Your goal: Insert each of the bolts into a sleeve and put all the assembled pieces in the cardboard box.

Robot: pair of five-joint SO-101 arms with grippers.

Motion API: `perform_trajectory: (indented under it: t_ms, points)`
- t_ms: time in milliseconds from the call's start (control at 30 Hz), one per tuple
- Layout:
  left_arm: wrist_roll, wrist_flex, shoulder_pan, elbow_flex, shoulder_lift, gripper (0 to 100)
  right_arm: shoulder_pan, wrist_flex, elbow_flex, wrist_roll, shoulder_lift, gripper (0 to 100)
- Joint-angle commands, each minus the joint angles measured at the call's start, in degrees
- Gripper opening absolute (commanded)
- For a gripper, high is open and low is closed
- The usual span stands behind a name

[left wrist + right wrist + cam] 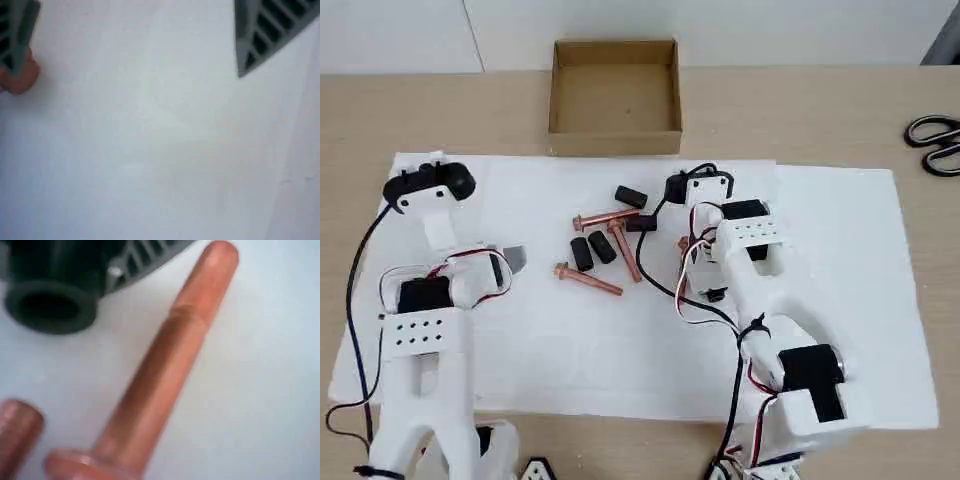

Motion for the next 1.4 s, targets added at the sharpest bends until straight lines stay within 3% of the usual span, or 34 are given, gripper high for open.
perform_trajectory:
  t_ms: [0, 133, 333, 533, 967, 1133, 1233, 1367]
  points:
    - [0.26, -0.18, 3.16, -1.45, -0.62, 26, -0.31, 5.05, -2.46, 0.53, -4.00, 0.4]
    - [0.97, 4.22, 2.99, -4.44, -0.18, 26, -0.13, 8.57, -4.04, 1.67, -10.95, 0.4]
    - [13.27, 21.80, 4.57, -18.51, 2.37, 26, 0.04, 14.90, -8.62, 2.02, -15.16, 0.4]
    - [13.63, 24.88, 5.89, -29.58, 16.35, 26, 0.22, 18.95, -12.84, 1.76, -15.08, 0.4]
    - [21.36, 33.58, 24.62, -60.97, 53.27, 26, 10.07, 20.09, -14.15, 1.76, -15.16, 0.4]
    - [27.43, 35.52, 28.22, -68.35, 62.15, 26, 10.15, 20.88, -14.15, 1.76, -15.16, 0.4]
    - [31.56, 41.05, 29.27, -70.64, 65.32, 26, 10.15, 20.79, -14.15, 1.76, -15.16, 0.4]
    - [32.18, 43.78, 28.13, -72.22, 65.58, 26, 10.15, 20.44, -14.15, 1.67, -15.16, 0.4]
